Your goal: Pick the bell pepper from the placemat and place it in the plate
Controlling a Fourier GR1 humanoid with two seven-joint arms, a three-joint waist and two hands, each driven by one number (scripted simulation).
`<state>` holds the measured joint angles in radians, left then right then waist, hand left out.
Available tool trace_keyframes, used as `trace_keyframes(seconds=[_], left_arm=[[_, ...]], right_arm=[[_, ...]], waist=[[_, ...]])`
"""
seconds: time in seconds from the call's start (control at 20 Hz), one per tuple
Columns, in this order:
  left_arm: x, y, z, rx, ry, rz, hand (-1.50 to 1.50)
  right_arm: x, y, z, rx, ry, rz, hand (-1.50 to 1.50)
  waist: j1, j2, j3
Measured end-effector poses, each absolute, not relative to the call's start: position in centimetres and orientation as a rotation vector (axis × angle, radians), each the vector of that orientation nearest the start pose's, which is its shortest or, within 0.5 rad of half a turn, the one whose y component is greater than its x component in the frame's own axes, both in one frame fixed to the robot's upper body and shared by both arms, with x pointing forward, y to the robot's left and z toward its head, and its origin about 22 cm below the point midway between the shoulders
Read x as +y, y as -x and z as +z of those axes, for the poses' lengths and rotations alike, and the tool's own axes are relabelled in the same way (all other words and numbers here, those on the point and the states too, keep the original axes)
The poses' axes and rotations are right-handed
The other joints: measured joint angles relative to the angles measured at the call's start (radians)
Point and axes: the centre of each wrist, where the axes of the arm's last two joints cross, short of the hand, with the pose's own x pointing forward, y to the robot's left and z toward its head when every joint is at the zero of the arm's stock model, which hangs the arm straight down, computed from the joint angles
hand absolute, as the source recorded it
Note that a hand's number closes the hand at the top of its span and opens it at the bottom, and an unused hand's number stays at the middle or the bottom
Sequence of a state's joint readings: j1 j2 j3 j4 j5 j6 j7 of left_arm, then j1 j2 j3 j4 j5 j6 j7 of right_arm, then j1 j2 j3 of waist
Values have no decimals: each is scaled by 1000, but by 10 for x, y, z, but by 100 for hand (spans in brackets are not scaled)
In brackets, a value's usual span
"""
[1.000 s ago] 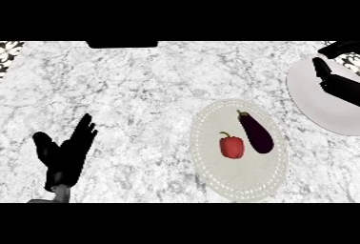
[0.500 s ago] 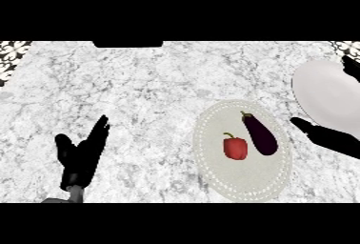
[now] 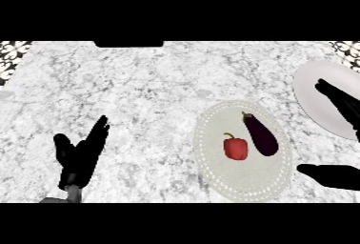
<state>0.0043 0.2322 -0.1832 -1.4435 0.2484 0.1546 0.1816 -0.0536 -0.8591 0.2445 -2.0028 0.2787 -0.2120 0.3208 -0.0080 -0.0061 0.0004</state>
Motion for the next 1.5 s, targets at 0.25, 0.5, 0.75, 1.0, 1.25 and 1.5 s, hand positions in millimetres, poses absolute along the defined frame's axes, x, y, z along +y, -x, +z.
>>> trace_keyframes(seconds=[0.25,0.5,0.75,1.0,1.25,1.5], left_arm=[[244,-238,-26,-1220,-6,-9,0],[246,-236,-26,-1232,0,-19,0],[242,-237,-26,-1232,-6,-9,0],[243,-237,-26,-1225,3,-10,0],[242,-232,-28,-1243,-5,-14,0],[243,-237,-27,-1222,-7,-13,0]], right_arm=[[-251,-211,155,-1482,864,944,-150],[-209,-216,142,-1383,891,991,-150],[-186,-223,123,-1310,933,1017,-150],[-170,-226,104,-1239,902,1033,-150],[-159,-226,82,-1215,872,1042,-150],[-140,-227,70,-1202,894,1052,-150]], waist=[[12,2,1],[20,3,2],[16,3,3],[13,3,3],[11,2,4],[10,2,4]])
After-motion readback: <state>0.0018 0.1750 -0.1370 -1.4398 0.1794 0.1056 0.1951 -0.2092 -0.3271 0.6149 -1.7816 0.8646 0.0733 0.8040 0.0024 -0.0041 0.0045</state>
